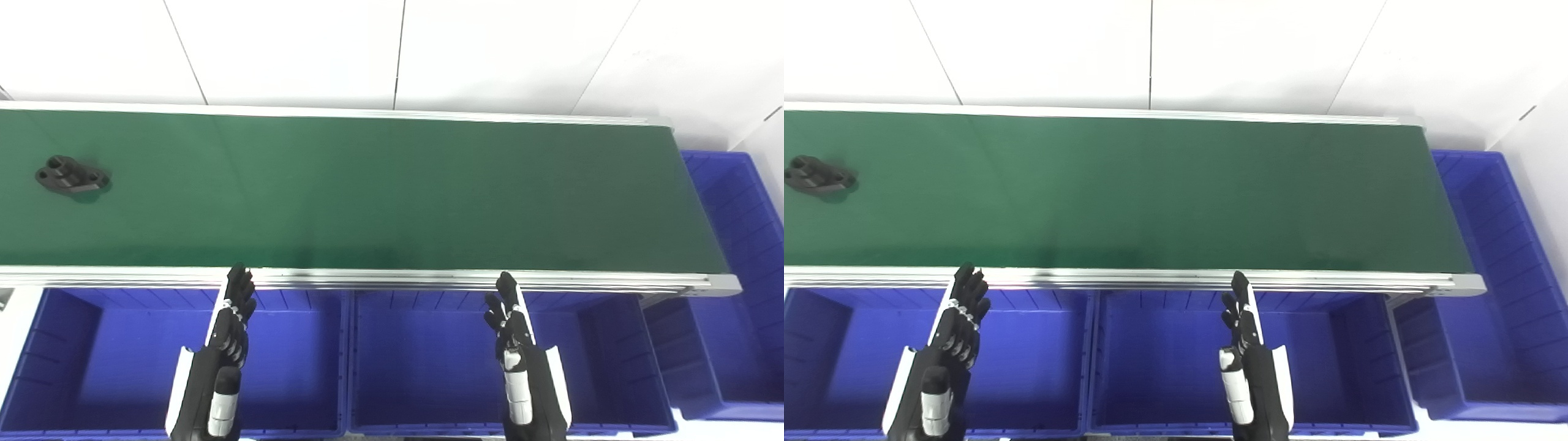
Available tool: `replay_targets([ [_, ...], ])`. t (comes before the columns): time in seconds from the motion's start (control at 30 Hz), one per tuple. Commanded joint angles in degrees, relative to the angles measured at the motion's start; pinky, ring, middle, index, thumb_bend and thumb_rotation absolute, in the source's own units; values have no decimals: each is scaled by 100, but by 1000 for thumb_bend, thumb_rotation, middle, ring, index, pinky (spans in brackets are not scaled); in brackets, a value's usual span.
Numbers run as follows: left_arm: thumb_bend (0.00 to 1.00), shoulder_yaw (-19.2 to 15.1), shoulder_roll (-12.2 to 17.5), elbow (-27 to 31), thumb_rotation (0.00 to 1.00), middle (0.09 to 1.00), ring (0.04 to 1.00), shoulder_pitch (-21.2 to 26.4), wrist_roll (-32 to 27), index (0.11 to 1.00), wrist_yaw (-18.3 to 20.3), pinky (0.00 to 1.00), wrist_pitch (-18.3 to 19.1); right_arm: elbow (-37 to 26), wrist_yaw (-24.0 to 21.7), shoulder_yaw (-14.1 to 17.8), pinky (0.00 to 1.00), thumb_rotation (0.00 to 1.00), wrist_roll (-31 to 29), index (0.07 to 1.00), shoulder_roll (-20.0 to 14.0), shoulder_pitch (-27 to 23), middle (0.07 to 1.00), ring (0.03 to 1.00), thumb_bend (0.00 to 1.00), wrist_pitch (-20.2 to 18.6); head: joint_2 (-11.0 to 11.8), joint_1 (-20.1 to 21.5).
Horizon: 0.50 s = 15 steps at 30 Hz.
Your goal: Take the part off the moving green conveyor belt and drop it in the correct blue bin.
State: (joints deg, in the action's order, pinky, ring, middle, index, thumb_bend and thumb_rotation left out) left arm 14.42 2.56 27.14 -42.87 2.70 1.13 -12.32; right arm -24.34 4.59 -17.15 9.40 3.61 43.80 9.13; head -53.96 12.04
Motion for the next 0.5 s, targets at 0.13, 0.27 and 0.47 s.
replay_targets([
  [0.13, 833, 25, 13, 127, 992, 1000, 1000, 32, 41, 1000, 65, 1000, -188, -174, -8, -88, 964, 1000, -11, 1000, 113, 51, 1000, 974, 789, 48, 5, -6],
  [0.27, 832, 15, 6, 102, 996, 1000, 1000, 43, 97, 1000, 48, 1000, -227, -182, -1, -86, 963, 1000, 3, 1000, 124, 53, 1000, 973, 788, 20, 14, -2],
  [0.47, 843, 22, 3, 96, 992, 1000, 1000, 49, 38, 1000, 56, 1000, -211, -187, -10, -80, 964, 1000, -7, 1000, 110, 49, 1000, 977, 789, 21, 7, 4],
])
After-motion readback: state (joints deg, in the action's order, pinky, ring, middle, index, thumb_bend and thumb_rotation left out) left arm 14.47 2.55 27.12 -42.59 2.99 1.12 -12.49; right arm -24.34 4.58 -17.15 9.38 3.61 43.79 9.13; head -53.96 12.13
